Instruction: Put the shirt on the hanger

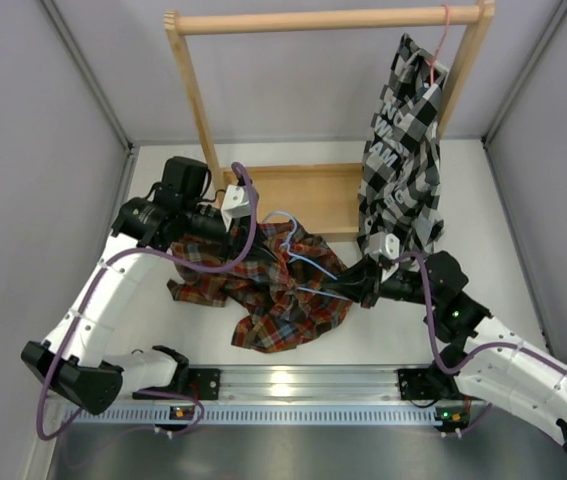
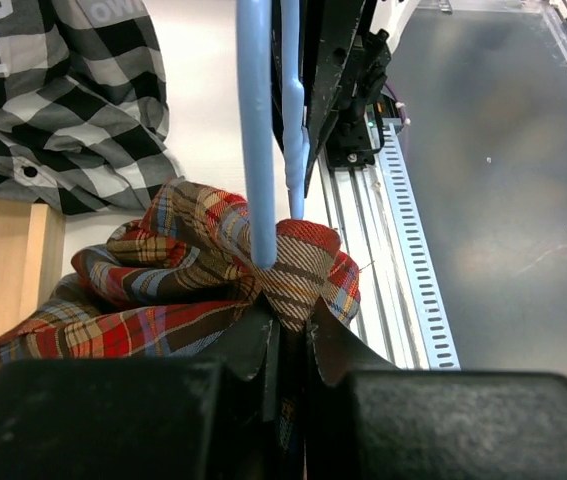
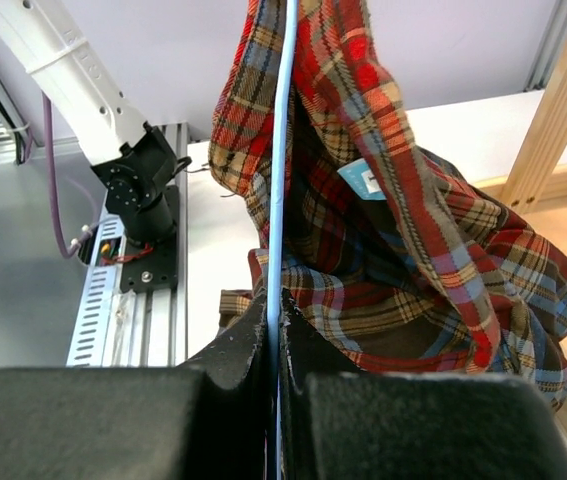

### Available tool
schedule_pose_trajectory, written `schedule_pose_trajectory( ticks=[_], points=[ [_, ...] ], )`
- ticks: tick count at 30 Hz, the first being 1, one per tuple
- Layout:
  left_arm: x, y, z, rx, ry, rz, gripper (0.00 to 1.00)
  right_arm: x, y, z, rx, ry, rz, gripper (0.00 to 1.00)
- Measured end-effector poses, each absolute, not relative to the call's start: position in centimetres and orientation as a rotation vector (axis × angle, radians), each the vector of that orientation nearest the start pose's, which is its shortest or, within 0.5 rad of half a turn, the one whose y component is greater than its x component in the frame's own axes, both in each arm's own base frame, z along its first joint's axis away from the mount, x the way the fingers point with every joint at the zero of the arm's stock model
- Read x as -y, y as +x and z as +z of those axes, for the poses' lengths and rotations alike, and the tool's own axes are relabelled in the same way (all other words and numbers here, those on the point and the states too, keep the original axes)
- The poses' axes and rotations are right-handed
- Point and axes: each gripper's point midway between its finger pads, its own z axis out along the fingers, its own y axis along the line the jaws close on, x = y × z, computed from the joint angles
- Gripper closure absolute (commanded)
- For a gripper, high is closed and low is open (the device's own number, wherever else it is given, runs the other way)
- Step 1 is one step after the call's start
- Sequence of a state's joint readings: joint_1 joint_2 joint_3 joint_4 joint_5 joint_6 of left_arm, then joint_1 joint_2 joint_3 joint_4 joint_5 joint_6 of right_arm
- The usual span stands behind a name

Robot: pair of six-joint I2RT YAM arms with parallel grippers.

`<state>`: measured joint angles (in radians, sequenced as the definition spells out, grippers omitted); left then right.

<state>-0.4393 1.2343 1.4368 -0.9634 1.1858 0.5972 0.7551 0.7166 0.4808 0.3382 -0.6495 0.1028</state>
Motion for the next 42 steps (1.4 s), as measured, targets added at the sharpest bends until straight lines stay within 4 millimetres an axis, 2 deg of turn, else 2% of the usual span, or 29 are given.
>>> schedule_pose_trajectory(
  ticks=[3,4,5,7,8,11,15,19,20,24,27,33,36,42],
  points=[
    [24.4,15.9,33.3,-1.411,1.466,-1.242,1.00,-27.5,13.2,27.0,-1.234,-1.019,1.151,0.98],
    [24.3,15.6,33.3,-1.407,1.468,-1.237,1.00,-27.5,13.1,27.1,-1.230,-1.020,1.152,0.88],
    [24.2,15.5,33.3,-1.405,1.469,-1.226,1.00,-27.5,13.1,27.2,-1.226,-1.018,1.152,0.52],
    [23.9,15.3,33.3,-1.405,1.470,-1.193,1.00,-27.2,13.2,27.7,-1.217,-1.001,1.138,0.30],
    [23.8,15.2,33.3,-1.404,1.470,-1.180,1.00,-27.1,13.4,28.2,-1.211,-0.984,1.124,0.01],
    [23.1,15.0,33.4,-1.410,1.464,-1.112,1.00,-25.6,14.7,29.2,-1.247,-0.869,1.038,0.01],
    [22.3,14.7,33.3,-1.440,1.408,-1.034,1.00,-22.0,16.2,30.0,-1.340,-0.620,0.932,0.01],
    [21.7,14.9,32.9,-1.493,1.314,-0.985,1.00,-18.7,16.8,30.1,-1.409,-0.391,0.889,0.02],
    [21.6,15.1,32.9,-1.507,1.287,-0.977,1.00,-18.1,17.1,29.7,-1.436,-0.338,0.881,0.09],
    [21.4,16.7,33.3,-1.552,1.154,-0.928,1.00,-16.3,18.1,27.1,-1.562,-0.141,0.855,0.26],
    [21.3,17.7,33.7,-1.583,1.041,-0.909,1.00,-17.3,17.8,25.3,-1.610,-0.116,0.926,0.34],
    [21.4,18.4,34.4,-1.586,0.870,-0.957,1.00,-22.2,16.9,21.3,-1.704,-0.206,1.155,0.41],
    [21.6,18.3,34.9,-1.578,0.834,-0.987,1.00,-24.4,17.3,20.4,-1.747,-0.250,1.215,0.47],
    [21.7,18.0,35.3,-1.553,0.821,-1.012,1.00,-28.1,17.6,18.5,-1.805,-0.311,1.293,0.52]
  ],
)
